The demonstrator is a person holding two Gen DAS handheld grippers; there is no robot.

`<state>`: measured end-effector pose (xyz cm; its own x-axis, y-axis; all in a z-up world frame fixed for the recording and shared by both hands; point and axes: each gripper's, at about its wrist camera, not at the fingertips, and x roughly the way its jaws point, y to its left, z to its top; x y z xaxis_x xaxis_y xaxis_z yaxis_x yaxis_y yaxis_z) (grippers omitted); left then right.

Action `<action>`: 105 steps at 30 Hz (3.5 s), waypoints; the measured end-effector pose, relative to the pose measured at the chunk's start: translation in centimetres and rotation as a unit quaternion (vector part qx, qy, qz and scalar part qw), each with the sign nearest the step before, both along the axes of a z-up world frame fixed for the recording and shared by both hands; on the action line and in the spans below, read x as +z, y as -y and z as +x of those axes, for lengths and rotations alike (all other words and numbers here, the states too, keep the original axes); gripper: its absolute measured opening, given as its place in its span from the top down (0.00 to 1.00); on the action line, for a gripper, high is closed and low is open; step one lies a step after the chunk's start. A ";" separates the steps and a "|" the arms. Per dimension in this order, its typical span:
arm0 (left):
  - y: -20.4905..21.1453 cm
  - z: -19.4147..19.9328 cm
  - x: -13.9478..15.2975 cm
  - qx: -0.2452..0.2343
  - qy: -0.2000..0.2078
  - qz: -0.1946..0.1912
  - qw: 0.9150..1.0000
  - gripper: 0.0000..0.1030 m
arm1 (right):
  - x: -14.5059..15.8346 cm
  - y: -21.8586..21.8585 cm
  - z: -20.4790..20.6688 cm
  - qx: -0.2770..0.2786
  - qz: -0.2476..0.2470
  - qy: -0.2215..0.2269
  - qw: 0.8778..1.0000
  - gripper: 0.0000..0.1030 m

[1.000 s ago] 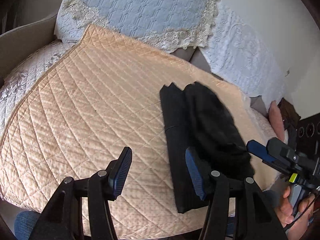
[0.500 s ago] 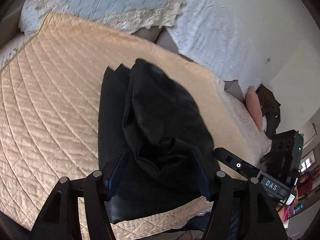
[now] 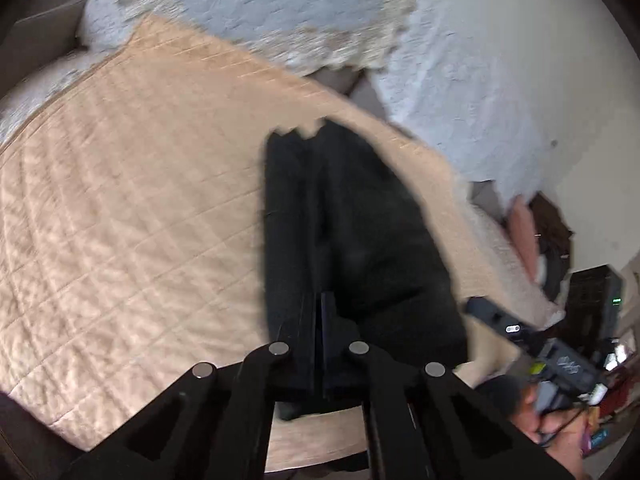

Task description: Fold large clothes

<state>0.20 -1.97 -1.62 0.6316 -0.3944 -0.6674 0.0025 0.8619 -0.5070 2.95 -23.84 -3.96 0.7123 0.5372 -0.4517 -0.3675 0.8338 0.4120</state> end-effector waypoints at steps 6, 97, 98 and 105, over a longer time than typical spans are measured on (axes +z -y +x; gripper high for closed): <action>-3.0 -0.8 -1.3 0.054 -0.035 0.001 0.998 1.00 | -1.4 -1.2 0.7 -0.009 -0.035 0.000 0.999 0.60; 6.0 9.3 3.6 -0.058 0.049 0.123 0.990 0.95 | 2.5 1.1 4.8 -0.047 -0.060 0.023 0.997 0.58; 5.8 10.3 2.8 -0.053 0.038 0.127 0.990 0.95 | 2.5 1.1 5.4 -0.045 -0.055 0.021 0.997 0.58; 3.6 12.8 -1.8 -0.036 -0.015 0.073 0.997 0.95 | 0.4 -0.1 9.4 -0.027 -0.070 -0.026 0.997 0.57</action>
